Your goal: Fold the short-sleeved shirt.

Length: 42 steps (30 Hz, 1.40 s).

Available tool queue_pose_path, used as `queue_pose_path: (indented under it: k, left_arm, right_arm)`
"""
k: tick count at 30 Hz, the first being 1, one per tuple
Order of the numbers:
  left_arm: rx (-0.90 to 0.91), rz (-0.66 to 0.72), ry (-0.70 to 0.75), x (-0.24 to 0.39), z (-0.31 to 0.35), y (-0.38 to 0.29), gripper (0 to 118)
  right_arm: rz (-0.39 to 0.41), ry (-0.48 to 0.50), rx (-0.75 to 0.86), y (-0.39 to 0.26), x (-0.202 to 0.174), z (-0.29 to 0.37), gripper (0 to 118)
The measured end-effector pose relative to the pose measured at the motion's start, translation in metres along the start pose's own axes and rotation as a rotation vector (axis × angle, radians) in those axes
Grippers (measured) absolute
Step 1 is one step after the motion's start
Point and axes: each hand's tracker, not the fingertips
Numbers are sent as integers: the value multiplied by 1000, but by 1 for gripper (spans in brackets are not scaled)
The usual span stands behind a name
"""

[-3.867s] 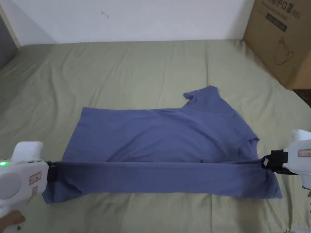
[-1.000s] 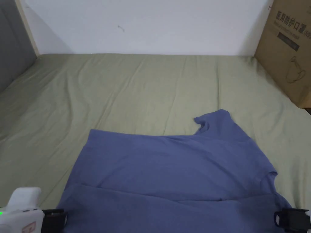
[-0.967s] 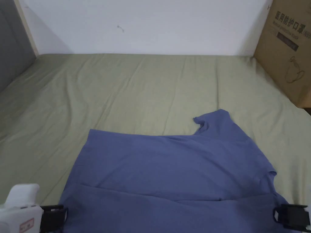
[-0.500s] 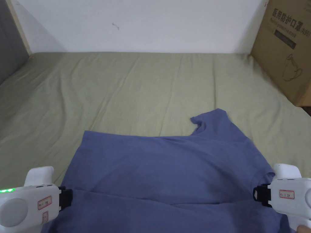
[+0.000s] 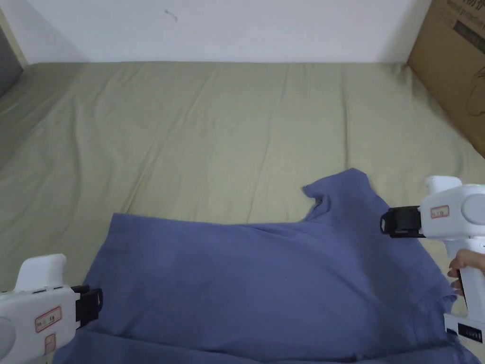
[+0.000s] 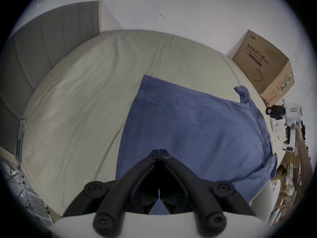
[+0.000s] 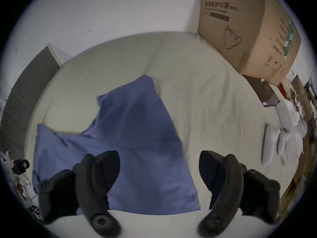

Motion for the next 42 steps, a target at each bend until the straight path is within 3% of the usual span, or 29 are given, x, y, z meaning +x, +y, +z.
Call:
queue_pose_path:
  k: [3, 4, 6, 7, 9, 11, 12, 14, 19, 20, 21, 22, 23, 24, 25, 26, 31, 32, 33, 34, 35, 37, 38, 42]
  left_arm:
    - [-20, 5, 11, 1, -13, 5, 0]
    - [-21, 2, 15, 0, -14, 5, 0]
    - [-26, 8, 15, -1, -18, 7, 0]
    - [-31, 10, 11, -2, -20, 8, 0]
    - [-41, 4, 20, -1, -21, 7, 0]
    - [-48, -9, 31, -2, -23, 8, 0]
    - [-49, -10, 34, -3, -23, 8, 0]
    - [-46, -6, 35, -5, -23, 10, 0]
    - [-11, 2, 28, -11, -31, 28, 0]
    - [-10, -3, 29, -10, -35, 35, 7]
    - [-11, -13, 30, -9, -41, 46, 21]
    - [-1, -17, 37, -9, -50, 57, 43]
    - [5, -15, 34, -10, -57, 68, 78]
    - [6, -9, 19, -11, -68, 81, 98]
    - [2, 12, -5, -12, -80, 94, 108]
    - [-5, 17, -20, -12, -90, 104, 108]
    - [-30, -16, 47, -4, -136, 139, 106]
    - [-43, -21, 50, -3, -143, 142, 93]
    - [-45, -21, 59, -2, -148, 145, 71]
    - [-55, -24, 68, -1, -152, 146, 39]
    - [-88, -26, 85, 0, -157, 147, 15]
    - [-155, -31, 108, 6, -167, 140, 4]
    - [-129, -114, 124, 6, -164, 141, 1]
    - [-106, -102, 99, 6, -135, 153, 0]
  right_arm:
    - [2, -25, -54, 11, 8, -31, 96]
    - [-8, -25, -75, 11, 12, -40, 90]
    - [-60, -13, -119, 4, 18, -56, 42]
    - [-84, -25, -139, 0, 21, -63, 35]
    - [-114, -3, -72, -5, 22, -59, 2]
    - [-108, 69, -42, -4, 20, -49, 2]
    - [-84, 15, -39, -4, 16, -46, 2]
    - [-38, -1, -36, -3, 12, -44, 2]
    - [-51, 12, -46, 1, 12, -39, 2]
    - [-51, 13, -45, 0, 12, -39, 2]
    - [-51, 14, -46, -1, 12, -39, 2]
    - [-49, 14, -47, -1, 12, -40, 2]
    - [-47, 13, -46, -1, 10, -36, 2]
    - [-46, 13, -48, -1, 9, -36, 2]
    - [-46, 13, -49, -2, 9, -36, 2]
    - [-47, 14, -52, -2, 9, -37, 2]
    - [-57, 21, -60, -1, 11, -38, 2]
    - [-58, 22, -60, -1, 11, -38, 2]
    - [-58, 23, -61, -1, 11, -38, 2]
    - [-59, 24, -61, -1, 11, -37, 2]
    - [-59, 25, -62, 0, 12, -38, 2]
    - [-55, 26, -62, 0, 11, -36, 2]
    - [-52, 26, -65, 1, 11, -35, 2]
    - [-45, 29, -48, 5, 10, -16, 2]
